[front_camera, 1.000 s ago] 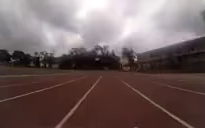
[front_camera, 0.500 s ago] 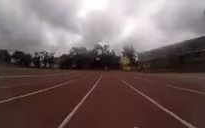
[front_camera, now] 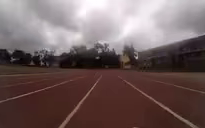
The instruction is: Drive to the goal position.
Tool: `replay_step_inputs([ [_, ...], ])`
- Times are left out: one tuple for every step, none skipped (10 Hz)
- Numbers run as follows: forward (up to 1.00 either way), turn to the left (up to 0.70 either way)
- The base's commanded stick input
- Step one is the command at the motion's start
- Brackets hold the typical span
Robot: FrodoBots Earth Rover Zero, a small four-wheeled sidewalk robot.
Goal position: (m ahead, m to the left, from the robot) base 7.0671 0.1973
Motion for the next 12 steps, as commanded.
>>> replay_step_inputs([
  [0.7,0.0],
  [0.7,0.0],
  [0.7,0.0],
  [0.7,0.0],
  [0.7,0.0],
  [0.7,0.0],
  [0.7,0.0],
  [0.7,0.0],
  [0.7,0.0],
  [0.7,0.0],
  [0.7,0.0],
  [0.7,0.0],
])
